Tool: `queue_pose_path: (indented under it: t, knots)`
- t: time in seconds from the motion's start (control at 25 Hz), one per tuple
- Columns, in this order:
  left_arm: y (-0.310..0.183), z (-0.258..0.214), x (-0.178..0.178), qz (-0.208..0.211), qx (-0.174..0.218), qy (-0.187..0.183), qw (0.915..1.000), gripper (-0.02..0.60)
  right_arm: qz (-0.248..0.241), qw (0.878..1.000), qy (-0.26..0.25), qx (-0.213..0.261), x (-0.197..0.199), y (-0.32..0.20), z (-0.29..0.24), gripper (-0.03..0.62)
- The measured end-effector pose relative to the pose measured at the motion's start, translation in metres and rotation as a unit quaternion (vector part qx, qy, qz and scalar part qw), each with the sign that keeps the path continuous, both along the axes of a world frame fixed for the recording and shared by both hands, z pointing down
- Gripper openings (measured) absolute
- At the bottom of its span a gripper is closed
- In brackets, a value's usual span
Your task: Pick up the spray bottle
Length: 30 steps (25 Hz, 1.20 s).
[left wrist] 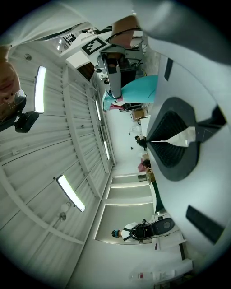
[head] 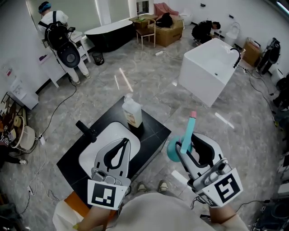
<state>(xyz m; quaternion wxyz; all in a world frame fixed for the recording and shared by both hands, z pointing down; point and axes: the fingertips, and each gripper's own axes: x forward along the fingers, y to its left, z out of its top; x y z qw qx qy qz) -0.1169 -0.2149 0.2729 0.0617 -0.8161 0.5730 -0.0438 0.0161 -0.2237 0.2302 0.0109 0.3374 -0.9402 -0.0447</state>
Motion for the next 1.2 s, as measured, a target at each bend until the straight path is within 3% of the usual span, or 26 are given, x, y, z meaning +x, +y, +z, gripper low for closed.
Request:
queue_pose_path:
  t: [0.12,0.44,1.2]
  knots:
    - [0.003,0.011,0.003,-0.001,-0.008,-0.017,0.9998,0.026,-0.010,1.000,0.007,-0.019,-0.001,0.005,0.014,0.166]
    - [0.004,0.026,0.008,0.001,-0.031,-0.012,0.9995,0.026,-0.030,0.998,0.015,-0.046,-0.004,0.013,0.038,0.164]
    - [0.002,0.026,0.016,0.020,-0.036,-0.020,0.9990,0.026,-0.023,0.998,0.024,-0.046,-0.003,0.010,0.047,0.164]
